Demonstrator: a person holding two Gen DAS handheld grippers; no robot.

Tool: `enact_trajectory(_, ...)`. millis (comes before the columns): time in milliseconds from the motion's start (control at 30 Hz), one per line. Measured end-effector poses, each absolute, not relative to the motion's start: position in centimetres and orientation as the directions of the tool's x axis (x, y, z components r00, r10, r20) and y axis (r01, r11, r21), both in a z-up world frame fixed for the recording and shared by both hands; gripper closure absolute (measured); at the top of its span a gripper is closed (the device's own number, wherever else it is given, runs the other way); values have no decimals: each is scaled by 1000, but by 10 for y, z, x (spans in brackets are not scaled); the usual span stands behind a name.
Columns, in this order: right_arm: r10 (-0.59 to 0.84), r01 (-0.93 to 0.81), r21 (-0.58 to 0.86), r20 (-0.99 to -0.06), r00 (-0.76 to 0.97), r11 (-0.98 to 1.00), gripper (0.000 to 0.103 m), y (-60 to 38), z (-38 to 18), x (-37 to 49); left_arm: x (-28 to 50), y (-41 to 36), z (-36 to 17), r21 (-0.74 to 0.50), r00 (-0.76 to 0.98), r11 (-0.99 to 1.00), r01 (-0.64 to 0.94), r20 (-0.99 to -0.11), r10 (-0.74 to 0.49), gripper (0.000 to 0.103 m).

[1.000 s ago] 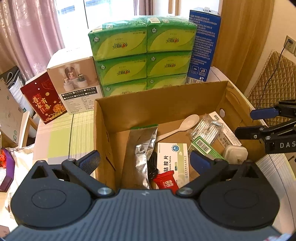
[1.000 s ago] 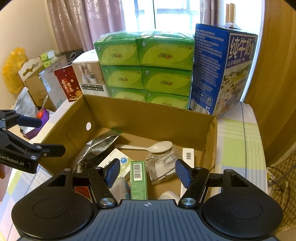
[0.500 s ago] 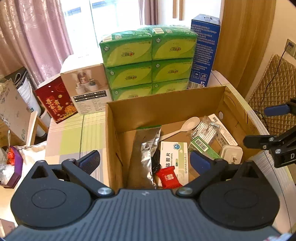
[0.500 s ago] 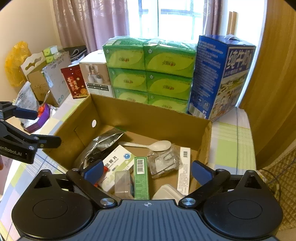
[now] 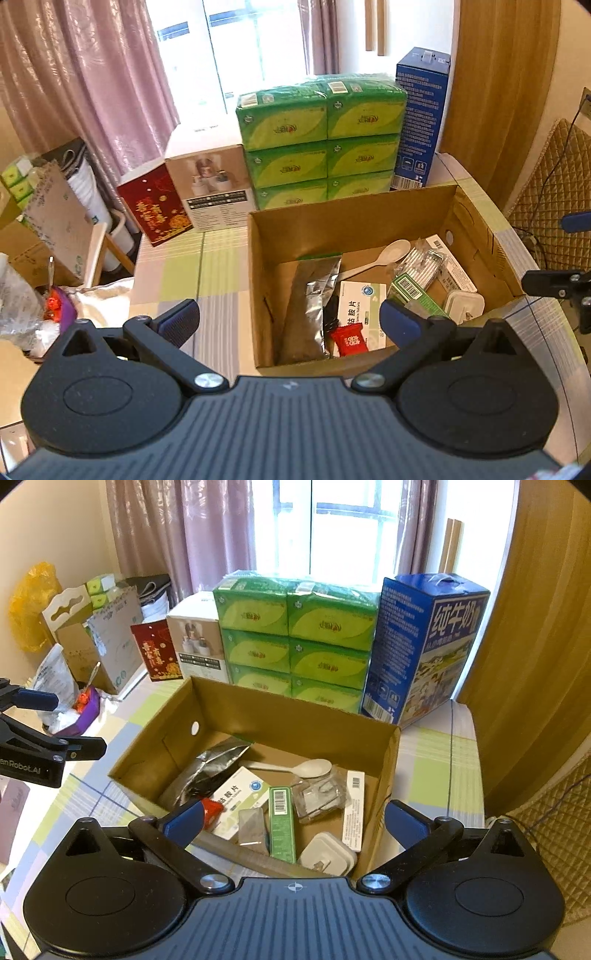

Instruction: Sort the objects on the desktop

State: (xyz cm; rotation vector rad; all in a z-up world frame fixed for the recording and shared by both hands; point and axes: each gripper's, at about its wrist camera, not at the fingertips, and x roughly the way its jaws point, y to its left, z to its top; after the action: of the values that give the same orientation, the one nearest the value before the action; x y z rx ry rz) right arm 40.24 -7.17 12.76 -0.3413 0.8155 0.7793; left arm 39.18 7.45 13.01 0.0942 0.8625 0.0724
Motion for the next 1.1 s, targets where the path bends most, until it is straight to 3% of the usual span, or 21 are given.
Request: enact_trajectory(1100,507,-695,70,-736,448,715,2,-127,167,310,276,42,175,72,708,995,-68,-700,99,1)
